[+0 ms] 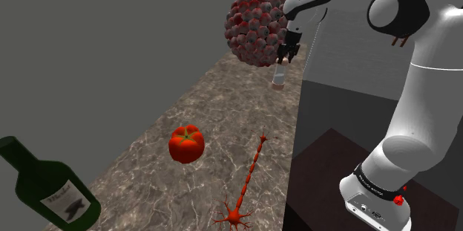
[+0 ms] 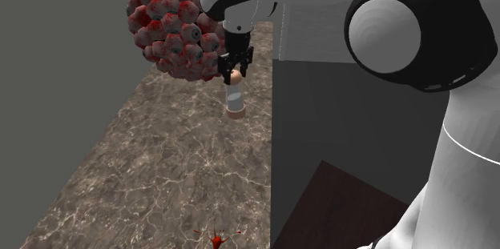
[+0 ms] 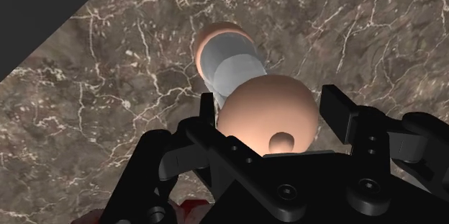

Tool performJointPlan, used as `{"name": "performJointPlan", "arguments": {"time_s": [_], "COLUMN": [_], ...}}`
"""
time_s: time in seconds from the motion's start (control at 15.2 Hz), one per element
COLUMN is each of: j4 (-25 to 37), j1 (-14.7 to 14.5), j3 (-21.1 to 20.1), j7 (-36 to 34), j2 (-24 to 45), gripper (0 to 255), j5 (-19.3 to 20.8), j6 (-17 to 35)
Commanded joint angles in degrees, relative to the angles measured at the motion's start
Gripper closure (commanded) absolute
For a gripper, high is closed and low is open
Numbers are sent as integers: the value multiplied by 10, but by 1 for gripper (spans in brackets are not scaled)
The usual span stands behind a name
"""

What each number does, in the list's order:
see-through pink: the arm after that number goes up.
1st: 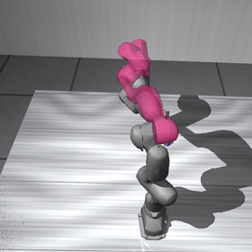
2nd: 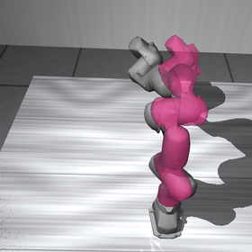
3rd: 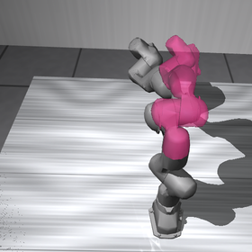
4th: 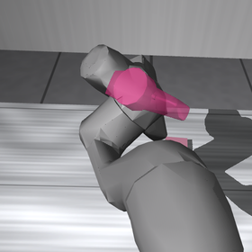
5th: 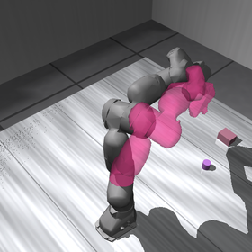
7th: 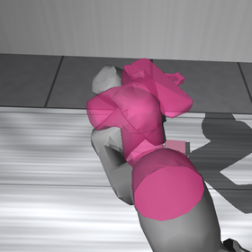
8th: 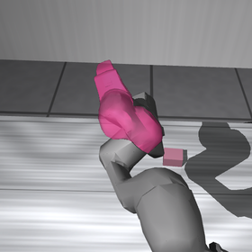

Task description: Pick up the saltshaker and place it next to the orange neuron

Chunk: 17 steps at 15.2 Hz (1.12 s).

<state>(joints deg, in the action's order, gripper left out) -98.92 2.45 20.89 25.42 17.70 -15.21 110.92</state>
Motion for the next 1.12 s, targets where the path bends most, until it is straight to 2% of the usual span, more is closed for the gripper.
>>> {"name": "performJointPlan", "arguments": {"time_s": [0.0, 1.06], "j4": [10, 107], "j1": [-1, 2], "j3": [1, 6], "j7": [-4, -26], "j2": [-4, -24], "gripper": [255, 255], "j5": [3, 16], "j6": [-13, -127]}}
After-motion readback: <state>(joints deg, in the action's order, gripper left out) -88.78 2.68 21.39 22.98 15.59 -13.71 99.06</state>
